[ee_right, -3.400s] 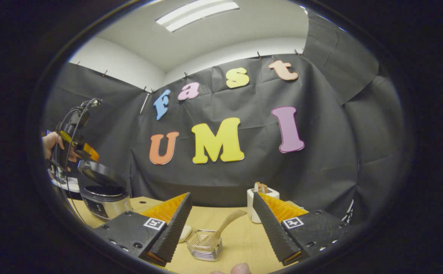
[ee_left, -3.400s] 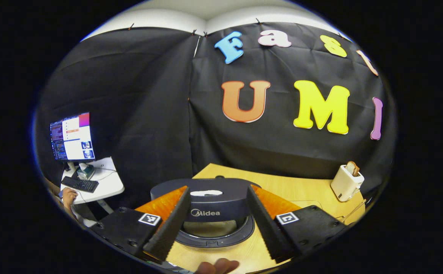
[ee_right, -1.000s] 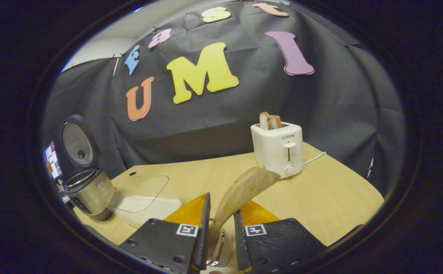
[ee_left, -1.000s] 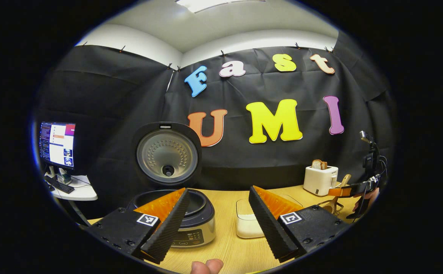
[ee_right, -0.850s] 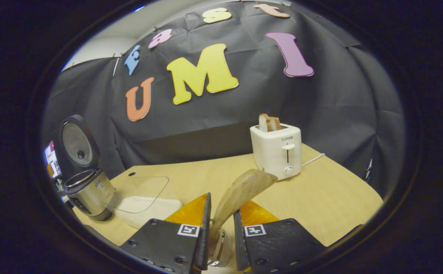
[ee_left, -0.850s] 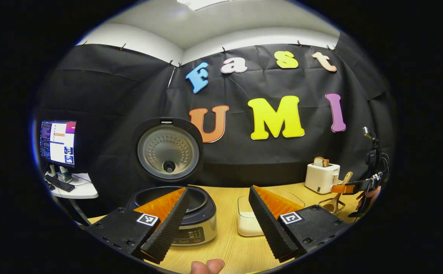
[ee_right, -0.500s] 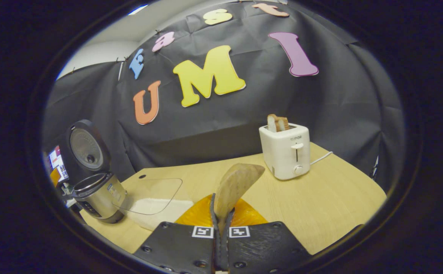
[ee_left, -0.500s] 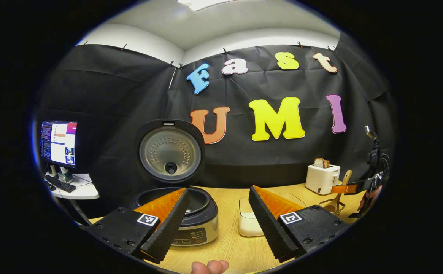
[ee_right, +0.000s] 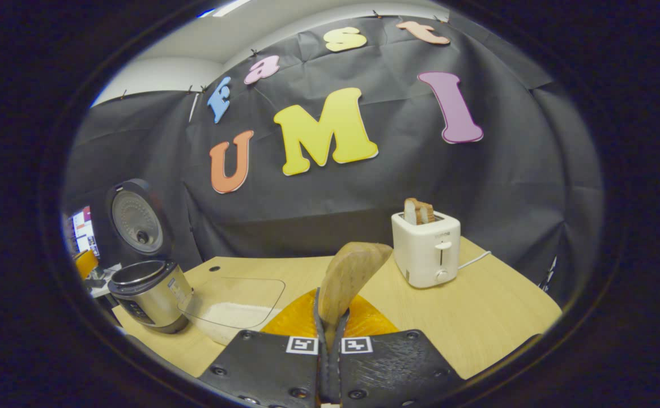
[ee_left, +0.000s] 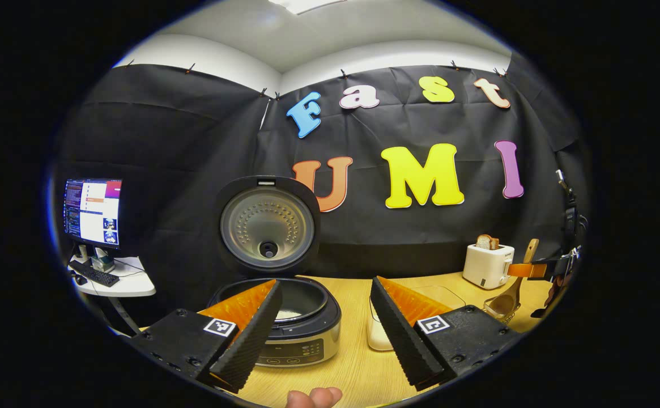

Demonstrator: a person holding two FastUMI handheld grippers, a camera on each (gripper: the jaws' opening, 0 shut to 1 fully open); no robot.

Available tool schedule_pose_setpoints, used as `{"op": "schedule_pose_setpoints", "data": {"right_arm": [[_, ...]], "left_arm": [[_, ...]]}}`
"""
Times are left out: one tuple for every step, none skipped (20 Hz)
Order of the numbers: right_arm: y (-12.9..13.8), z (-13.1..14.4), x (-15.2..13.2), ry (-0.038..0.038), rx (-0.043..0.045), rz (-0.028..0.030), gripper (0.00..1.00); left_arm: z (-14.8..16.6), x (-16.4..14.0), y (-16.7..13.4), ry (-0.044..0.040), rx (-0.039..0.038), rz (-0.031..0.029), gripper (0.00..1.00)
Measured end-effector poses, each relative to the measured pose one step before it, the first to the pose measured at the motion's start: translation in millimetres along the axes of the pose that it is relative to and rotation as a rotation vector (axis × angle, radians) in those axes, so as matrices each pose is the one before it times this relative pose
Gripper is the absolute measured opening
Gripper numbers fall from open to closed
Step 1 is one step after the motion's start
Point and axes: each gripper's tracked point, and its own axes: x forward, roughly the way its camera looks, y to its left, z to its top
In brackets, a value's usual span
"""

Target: Close the left gripper, press the button to open the rice cooker; take a wooden spoon from the chopstick holder with the right hand, scoop a spoonful of rice and pour it into the rice cooker, then put the wooden spoon back into the chopstick holder.

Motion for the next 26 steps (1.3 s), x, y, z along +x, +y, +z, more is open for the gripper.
{"op": "schedule_pose_setpoints", "data": {"right_arm": [[2.27,3.2,-0.38,-0.00184,-0.01177,-0.00247,0.0],[1.54,3.92,-0.77,-0.00178,-0.00953,-0.00393,0.0],[0.94,6.94,-1.7,-0.01044,-0.00702,-0.00511,0.0],[1.56,9.17,-1.37,-0.01591,-0.00362,-0.00386,0.0],[2.13,10.75,-0.27,-0.01833,0.00081,-0.00193,0.0],[4.48,9.73,0.88,-0.01678,0.00535,-0.0003,0.0],[6.07,9.55,2.75,-0.00686,0.00068,0.00539,0.0],[7.64,8.14,3.09,-0.00887,-0.00444,0.00885,0.0],[8.71,8.63,4.37,-0.00789,-0.00271,0.01078,0.01],[10.18,7.7,4.68,-0.00569,-0.0005,0.01413,0.0],[12.08,6.07,5.93,-0.00425,-0.001,0.01895,0.02],[13.31,4.08,6.23,-0.00138,-0.0008,0.01961,0.0],[12.93,3.28,6.83,-0.0034,-0.00286,0.01825,0.02],[13.54,0.29,7.77,0.00071,-0.00704,0.01563,0.0],[12.13,-2.41,10.7,0.00525,-0.01102,0.01303,0.0],[13.4,-6.12,12.76,0.01457,-0.01749,0.01017,0.0],[8.49,-6.76,12.18,0.01018,-0.01562,0.00208,0.0],[7.14,-6.74,10.21,0.01621,-0.01444,-0.00082,0.0],[5.66,-9.08,9.66,0.01515,-0.0183,-0.00555,0.0],[3.67,-9.98,8.94,0.01595,-0.02108,-0.00841,0.01],[3.85,-11.38,6.72,0.01381,-0.02476,-0.00636,0.0],[2.47,-9.21,6.07,0.011,-0.02831,-0.01151,0.0],[0.52,-10.13,5.0,0.00962,-0.03179,-0.01545,0.0],[0.01,-9.36,3.85,0.01288,-0.03606,-0.01636,0.0],[0.82,-10.33,3.1,0.01424,-0.03792,-0.01476,0.0],[0.71,-8.65,2.51,0.0148,-0.03399,-0.01422,0.0]], "left_arm": [[0.34,-1.2,2.72,0.00028,-0.00494,-0.00074,1.0],[1.31,-0.91,2.93,-0.00046,-0.00133,0.00128,1.0],[1.06,-1.03,4.19,-0.00152,0.00263,0.00243,1.0],[0.65,-0.05,3.26,-0.00145,0.00553,0.00381,1.0],[0.26,-0.88,3.23,0.00035,0.00471,0.00174,1.0],[0.09,-1.02,2.13,0.00554,0.00346,-0.00085,1.0],[0.41,-0.45,1.73,0.00228,0.00192,-0.00193,1.0],[1.66,-0.18,2.06,-0.00412,0.00048,0.00048,1.0],[2.04,-1.07,1.7,-0.00391,0.00039,0.00046,1.0],[1.52,-0.71,0.66,-0.00313,0.00135,-0.00337,1.0],[0.8,-0.96,0.29,-0.00176,0.00204,-0.00173,1.0],[0.73,0.01,1.69,-0.00064,0.00376,0.00303,1.0],[-2.14,-0.02,4.21,0.00166,0.00296,0.00423,1.0],[-0.42,1.11,3.87,0.00212,-0.00125,0.00654,1.0],[0.43,-0.95,2.4,0.00314,-0.00584,0.00382,1.0],[-0.61,0.4,1.23,0.00304,-0.00909,-0.00194,1.0],[-0.34,-0.41,0.28,0.00162,-0.00351,-0.00191,1.0],[-0.99,0.94,0.58,0.0019,0.00069,0.00189,1.0],[-0.59,0.23,2.28,0.00413,0.00323,0.0027,1.0],[-0.25,-1.11,1.77,0.00123,0.00399,0.00051,1.0],[-0.08,-1.0,1.3,0.00223,0.00598,-0.00062,1.0],[-0.45,0.83,1.46,-0.00001,0.00827,0.00478,1.0],[0.48,0.12,2.38,0.00011,0.00802,0.00386,1.0],[-0.99,-0.3,1.44,0.00288,0.00507,0.00145,1.0],[0.15,0.09,1.7,-0.00256,0.00205,0.0058,1.0],[1.23,-0.91,5.76,-0.00284,-0.00198,0.00811,1.0]]}}
